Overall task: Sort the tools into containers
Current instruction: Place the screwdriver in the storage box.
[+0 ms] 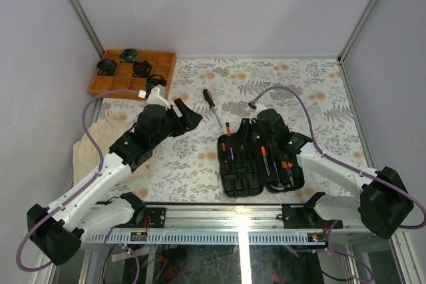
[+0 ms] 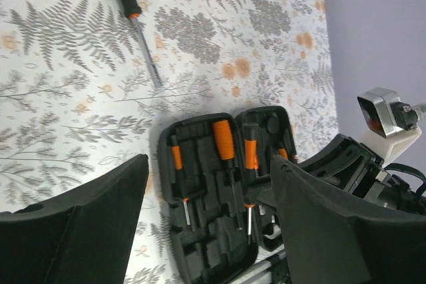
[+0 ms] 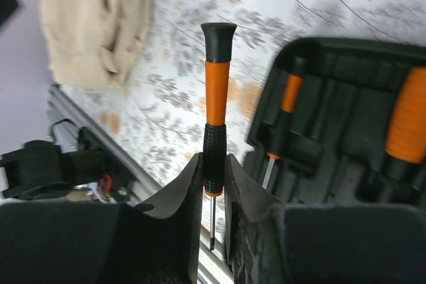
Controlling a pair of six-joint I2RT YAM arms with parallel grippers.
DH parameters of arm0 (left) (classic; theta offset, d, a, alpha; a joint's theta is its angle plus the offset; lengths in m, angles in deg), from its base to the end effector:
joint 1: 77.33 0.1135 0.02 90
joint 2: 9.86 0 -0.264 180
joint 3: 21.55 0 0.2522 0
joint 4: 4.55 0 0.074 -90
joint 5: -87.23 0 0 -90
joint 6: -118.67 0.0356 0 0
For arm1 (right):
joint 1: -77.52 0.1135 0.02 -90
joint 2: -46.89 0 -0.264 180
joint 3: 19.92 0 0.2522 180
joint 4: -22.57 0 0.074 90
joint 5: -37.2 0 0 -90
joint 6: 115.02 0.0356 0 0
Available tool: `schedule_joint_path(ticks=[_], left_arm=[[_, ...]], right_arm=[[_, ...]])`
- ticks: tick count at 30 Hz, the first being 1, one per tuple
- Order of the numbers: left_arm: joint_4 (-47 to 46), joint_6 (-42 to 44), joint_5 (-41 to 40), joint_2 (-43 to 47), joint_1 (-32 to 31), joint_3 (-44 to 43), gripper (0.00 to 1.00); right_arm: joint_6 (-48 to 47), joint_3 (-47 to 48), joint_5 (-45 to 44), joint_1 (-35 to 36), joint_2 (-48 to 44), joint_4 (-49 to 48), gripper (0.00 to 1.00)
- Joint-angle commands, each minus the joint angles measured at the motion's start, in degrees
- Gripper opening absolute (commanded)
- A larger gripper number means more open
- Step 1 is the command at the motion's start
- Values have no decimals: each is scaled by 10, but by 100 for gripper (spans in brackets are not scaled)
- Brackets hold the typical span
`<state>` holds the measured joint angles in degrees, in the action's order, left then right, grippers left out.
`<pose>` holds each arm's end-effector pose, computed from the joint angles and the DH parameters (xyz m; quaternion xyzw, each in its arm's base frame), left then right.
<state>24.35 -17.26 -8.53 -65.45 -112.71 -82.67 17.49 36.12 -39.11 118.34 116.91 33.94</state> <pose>0.1833 -0.1258 0.3122 -0.1042 0.8285 -0.3255 0.4435 0.2008 0.1846 0.2542 -0.0513 0.8399 0.4282 0.3297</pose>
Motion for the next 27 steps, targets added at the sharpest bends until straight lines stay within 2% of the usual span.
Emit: schedule_joint_path(ticks=[1,5,10,15,27], left_arm=[[51,66,6,18,16,-4,73],[79,99,6,29,26,-2,74],[93,126,20,40,49,7,75],[95,151,39,35,66,17,76],[102,167,27,39,77,25,77]], right_arm=[[-19,-6,-81,1,-16,83,0],[-17,-3,-115,13,-9,115,0],[4,10,-173,66,23,137,0],[35,12,-220,88,51,130,0],[38,42,-220,88,137,99,1]])
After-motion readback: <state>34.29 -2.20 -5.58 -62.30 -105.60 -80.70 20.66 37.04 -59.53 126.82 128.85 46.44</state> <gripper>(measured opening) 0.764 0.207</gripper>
